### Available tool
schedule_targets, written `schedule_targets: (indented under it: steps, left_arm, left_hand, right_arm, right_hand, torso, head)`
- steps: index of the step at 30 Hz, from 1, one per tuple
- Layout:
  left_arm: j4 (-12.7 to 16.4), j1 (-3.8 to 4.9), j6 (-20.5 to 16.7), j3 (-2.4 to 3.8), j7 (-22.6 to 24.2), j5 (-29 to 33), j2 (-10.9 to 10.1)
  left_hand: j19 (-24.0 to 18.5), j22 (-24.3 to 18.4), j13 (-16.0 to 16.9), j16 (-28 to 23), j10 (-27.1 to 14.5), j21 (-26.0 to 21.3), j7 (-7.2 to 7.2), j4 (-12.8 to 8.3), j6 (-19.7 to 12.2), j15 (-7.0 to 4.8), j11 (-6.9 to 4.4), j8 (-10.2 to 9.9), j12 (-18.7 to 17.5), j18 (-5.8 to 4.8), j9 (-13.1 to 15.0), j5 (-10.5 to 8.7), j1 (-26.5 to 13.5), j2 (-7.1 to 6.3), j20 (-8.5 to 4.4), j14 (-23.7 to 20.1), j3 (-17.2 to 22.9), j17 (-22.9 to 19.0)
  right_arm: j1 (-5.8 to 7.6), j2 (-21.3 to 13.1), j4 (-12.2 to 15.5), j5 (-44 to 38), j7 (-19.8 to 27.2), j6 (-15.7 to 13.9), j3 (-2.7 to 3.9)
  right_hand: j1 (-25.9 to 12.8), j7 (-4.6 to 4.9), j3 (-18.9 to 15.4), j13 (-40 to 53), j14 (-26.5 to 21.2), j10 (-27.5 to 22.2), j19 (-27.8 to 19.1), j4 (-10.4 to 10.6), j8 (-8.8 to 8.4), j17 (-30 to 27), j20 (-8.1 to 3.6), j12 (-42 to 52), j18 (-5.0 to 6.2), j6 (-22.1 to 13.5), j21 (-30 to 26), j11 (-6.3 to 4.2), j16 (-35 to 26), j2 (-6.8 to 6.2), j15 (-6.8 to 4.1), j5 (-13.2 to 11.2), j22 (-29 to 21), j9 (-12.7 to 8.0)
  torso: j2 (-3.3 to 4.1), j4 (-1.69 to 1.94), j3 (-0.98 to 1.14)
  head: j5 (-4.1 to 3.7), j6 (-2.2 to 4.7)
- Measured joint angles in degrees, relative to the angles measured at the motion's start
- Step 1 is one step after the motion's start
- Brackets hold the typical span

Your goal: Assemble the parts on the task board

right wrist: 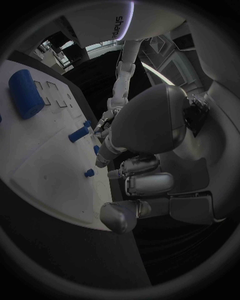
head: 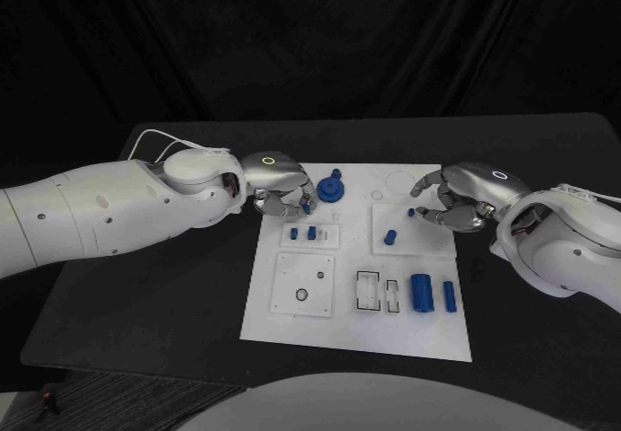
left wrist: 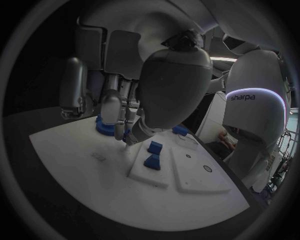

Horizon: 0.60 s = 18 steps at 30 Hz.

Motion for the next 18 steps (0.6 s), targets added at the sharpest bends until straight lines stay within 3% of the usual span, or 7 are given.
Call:
schedule_targets:
  steps: [18]
  left_arm:
    - [0.15,-0.22,0.48,0.0,0.02,0.04,0.18]
  left_hand:
    - [0.0,0.0,-0.17,-0.23,0.01,-0.23,0.09,0.0,-0.11,0.01,0.0,-0.23,-0.23,0.0,-0.09,0.0,-0.53,0.07,0.0,-0.41,0.0,-0.17]
  right_arm:
    - [-0.14,0.09,-0.05,0.0,-0.01,0.09,0.0]
  right_hand:
    - [0.0,0.0,0.0,0.0,0.0,0.0,0.01,0.0,0.0,0.0,0.01,0.0,0.0,0.0,-0.28,0.0,-0.23,0.0,0.0,0.0,-0.01,-0.11]
  torso:
    - [0.0,0.0,0.03]
  head:
    - [0.07,0.0]
